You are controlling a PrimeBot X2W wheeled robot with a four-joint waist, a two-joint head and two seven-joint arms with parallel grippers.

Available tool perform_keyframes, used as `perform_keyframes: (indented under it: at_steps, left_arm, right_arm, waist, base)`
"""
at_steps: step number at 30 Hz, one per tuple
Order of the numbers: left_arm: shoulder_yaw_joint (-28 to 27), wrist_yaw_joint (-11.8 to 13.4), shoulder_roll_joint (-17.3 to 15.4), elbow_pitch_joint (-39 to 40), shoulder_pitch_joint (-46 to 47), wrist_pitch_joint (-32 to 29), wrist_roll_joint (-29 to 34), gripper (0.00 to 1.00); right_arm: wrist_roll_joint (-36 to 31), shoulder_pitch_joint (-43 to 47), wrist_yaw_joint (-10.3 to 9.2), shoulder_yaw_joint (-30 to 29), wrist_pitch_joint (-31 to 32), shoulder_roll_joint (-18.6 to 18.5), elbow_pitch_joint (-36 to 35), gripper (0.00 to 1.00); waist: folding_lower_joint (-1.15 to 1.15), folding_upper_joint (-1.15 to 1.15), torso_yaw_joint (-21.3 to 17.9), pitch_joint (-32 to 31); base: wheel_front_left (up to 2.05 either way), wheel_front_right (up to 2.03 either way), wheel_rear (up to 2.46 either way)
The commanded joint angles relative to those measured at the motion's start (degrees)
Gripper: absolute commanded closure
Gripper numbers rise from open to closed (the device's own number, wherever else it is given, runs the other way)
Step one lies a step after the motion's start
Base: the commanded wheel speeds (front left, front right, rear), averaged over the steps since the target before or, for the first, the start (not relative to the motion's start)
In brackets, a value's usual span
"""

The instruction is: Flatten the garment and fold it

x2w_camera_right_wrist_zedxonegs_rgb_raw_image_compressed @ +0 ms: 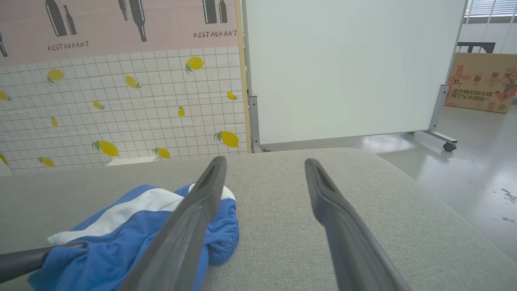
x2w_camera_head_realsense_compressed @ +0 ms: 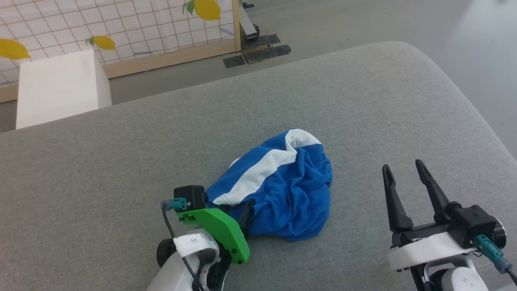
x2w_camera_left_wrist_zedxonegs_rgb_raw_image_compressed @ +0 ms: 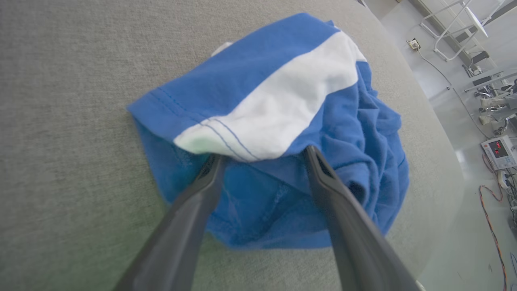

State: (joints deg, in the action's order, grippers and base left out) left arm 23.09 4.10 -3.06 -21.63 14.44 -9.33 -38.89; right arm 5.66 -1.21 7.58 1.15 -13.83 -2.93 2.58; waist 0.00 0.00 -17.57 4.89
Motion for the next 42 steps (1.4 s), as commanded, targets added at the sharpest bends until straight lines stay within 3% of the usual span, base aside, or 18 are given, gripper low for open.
perform_keyframes:
  at_steps: [1,6,7,8,12,18,20,21,25,27,28,29,32,36,42]
  left_arm:
    - [-0.18,0.77,0.09,-0.51,1.29,-0.03,-0.87,0.0]
    - [0.74,2.17,0.13,-2.11,3.46,-0.16,-0.96,0.0]
    - [0.93,2.11,0.13,-2.15,3.89,0.28,-0.77,0.22]
    - [1.02,2.17,0.14,-2.27,4.36,0.99,-0.49,1.0]
    - [1.39,1.93,0.1,-2.19,5.02,2.53,-0.06,1.0]
    - [-2.03,4.57,-3.63,3.43,1.84,5.31,0.18,1.0]
    - [-4.02,6.25,-6.06,6.61,-0.53,5.35,0.08,1.0]
    - [-6.87,9.6,-10.33,11.27,-4.98,3.66,0.26,1.0]
    - [-9.13,14.53,-14.95,15.28,-10.97,-0.58,0.92,1.0]
    - [-9.73,15.69,-16.04,16.53,-13.19,-2.52,0.37,1.0]
    - [-9.84,16.09,-16.12,17.2,-13.87,-2.8,0.27,0.62]
    - [-9.91,16.54,-16.25,17.88,-14.58,-2.66,0.48,0.0]
    - [-10.62,15.97,-14.86,19.12,-16.08,-0.91,-1.0,0.0]
    - [-13.03,14.38,-12.12,20.45,-17.43,6.41,-2.41,0.0]
    - [-12.56,13.41,-9.96,19.02,-16.03,18.83,2.6,0.0]
  right_arm:
    - [0.53,-0.84,-0.09,0.1,-0.52,0.05,0.14,0.0]
    - [0.76,-0.95,-0.09,-0.07,-0.75,0.05,0.4,0.0]
    - [0.8,-0.97,-0.09,-0.1,-0.78,0.05,0.46,0.0]
    - [0.88,-1.01,-0.09,-0.1,-0.82,0.05,0.55,0.0]
    - [1.11,-1.21,-0.09,0.02,-0.93,0.05,0.84,0.0]
    - [0.87,-1.09,-0.09,-0.69,-1.03,0.05,0.99,0.0]
    - [0.68,-0.85,-0.09,-0.89,-1.05,0.05,0.97,0.0]
    - [0.4,-0.46,-0.09,-1.11,-1.07,0.05,0.88,0.0]
    - [0.16,-0.15,-0.09,-1.12,-1.08,0.05,0.76,0.0]
    - [0.06,-0.08,-0.09,-1.17,-1.08,0.05,0.65,0.0]
    - [-0.01,-0.04,-0.09,-1.18,-1.08,0.05,0.63,0.0]
    - [-0.1,0.02,-0.09,-1.15,-1.08,0.05,0.62,0.0]
    - [-0.44,0.18,-0.09,-1.18,-0.92,0.05,0.61,0.0]
    - [-0.94,-0.33,-0.09,-0.67,-0.18,0.05,0.48,0.0]
    - [0.69,-5.95,-0.09,2.97,4.19,-1.19,2.05,0.0]
  waist:
    - [0.0,0.0,-0.44,0.46]
    - [0.0,0.0,-0.46,0.91]
    - [0.0,0.0,-0.38,0.98]
    - [0.0,0.0,-0.25,1.03]
    - [0.0,0.0,0.4,0.95]
    - [0.0,0.0,1.93,0.09]
    - [0.0,0.0,2.44,-0.34]
    - [0.0,0.0,3.18,-0.86]
    - [0.0,0.0,3.98,-1.32]
    - [0.0,0.0,4.36,-1.33]
    - [0.0,0.0,4.53,-1.39]
    - [0.0,0.0,4.71,-1.43]
    - [0.0,0.0,5.37,-1.68]
    - [0.0,0.0,6.93,-1.75]
    - [0.0,0.0,10.56,-0.19]
  base:
    - [0.0,0.0,0.0]
    - [0.0,0.0,0.0]
    - [0.0,0.0,0.0]
    - [0.0,0.0,0.0]
    - [0.0,0.0,0.0]
    - [0.0,0.0,0.0]
    - [0.0,0.0,0.0]
    - [0.0,0.0,0.0]
    - [0.0,0.0,0.0]
    - [0.0,0.0,0.0]
    - [0.0,0.0,0.0]
    - [0.0,0.0,0.0]
    - [0.0,0.0,0.0]
    - [0.0,0.0,0.0]
    - [0.0,0.0,0.0]
